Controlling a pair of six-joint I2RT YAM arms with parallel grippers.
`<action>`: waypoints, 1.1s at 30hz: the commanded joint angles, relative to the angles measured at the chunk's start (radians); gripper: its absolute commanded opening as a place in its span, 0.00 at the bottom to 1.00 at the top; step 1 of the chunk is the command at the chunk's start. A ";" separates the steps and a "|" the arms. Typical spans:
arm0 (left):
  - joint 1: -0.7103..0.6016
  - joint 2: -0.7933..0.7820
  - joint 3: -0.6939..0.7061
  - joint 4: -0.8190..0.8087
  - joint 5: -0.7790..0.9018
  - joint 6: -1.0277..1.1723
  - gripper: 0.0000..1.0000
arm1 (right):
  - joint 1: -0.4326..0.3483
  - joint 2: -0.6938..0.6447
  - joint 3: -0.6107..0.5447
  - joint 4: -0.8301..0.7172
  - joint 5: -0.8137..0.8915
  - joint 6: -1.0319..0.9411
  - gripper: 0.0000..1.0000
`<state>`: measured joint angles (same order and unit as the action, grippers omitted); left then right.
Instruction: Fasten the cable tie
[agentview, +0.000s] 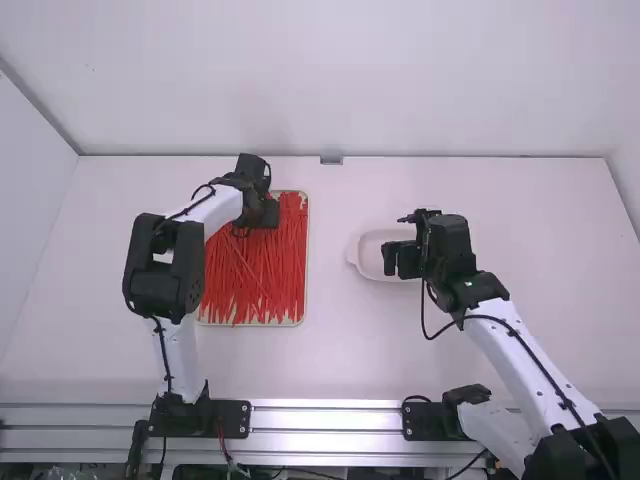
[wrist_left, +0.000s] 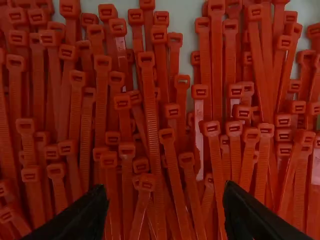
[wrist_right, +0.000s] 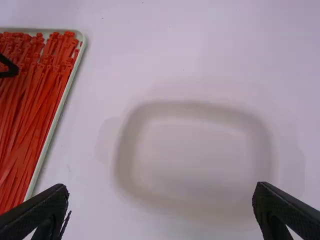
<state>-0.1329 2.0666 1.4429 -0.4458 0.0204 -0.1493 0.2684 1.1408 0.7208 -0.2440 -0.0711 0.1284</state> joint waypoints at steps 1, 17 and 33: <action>0.004 0.011 -0.023 0.012 -0.012 -0.002 0.58 | 0.000 0.004 0.034 -0.003 0.005 0.003 0.98; 0.011 0.011 -0.042 0.050 -0.014 -0.003 0.50 | 0.000 0.004 0.034 -0.003 0.005 0.003 0.98; 0.022 0.011 -0.063 0.093 -0.011 0.001 0.47 | 0.000 0.004 0.034 -0.002 0.005 0.003 0.98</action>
<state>-0.1261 2.0666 1.3872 -0.3519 0.0135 -0.1497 0.2684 1.1408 0.7208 -0.2466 -0.0711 0.1272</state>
